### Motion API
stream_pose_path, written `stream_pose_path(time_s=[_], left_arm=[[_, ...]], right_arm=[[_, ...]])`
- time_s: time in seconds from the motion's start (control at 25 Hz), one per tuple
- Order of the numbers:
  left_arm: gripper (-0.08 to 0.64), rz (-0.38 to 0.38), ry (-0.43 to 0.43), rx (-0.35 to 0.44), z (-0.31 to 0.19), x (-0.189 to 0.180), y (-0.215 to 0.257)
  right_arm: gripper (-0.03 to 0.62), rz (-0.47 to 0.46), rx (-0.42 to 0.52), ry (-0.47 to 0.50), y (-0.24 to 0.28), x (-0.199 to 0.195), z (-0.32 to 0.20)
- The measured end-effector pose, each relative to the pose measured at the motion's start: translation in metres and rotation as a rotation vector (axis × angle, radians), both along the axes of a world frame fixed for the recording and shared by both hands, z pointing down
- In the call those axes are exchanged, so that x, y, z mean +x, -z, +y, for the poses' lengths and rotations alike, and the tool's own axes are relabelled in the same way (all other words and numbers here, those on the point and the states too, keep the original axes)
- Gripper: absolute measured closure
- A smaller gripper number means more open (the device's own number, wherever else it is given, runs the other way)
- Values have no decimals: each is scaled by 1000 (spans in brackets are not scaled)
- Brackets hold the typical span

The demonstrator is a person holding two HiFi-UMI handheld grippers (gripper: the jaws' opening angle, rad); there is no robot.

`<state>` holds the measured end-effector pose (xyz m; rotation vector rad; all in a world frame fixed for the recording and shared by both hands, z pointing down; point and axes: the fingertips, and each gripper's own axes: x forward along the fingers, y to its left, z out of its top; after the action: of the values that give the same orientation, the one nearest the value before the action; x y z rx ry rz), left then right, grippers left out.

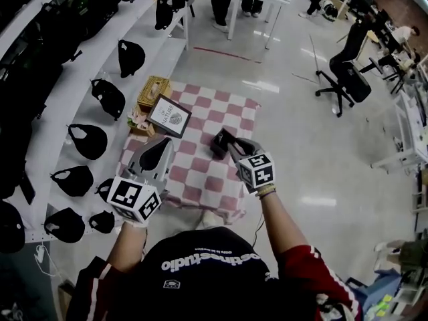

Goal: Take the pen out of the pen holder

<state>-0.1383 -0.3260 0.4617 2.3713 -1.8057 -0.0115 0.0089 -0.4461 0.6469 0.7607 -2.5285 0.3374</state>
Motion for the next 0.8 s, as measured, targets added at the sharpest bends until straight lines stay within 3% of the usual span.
stream_pose_path(time_s=[0.8], left_arm=[[552,10,106,-85,-26,5,-34]], right_arm=[[485,126,-25,136,-94,-28,-38]])
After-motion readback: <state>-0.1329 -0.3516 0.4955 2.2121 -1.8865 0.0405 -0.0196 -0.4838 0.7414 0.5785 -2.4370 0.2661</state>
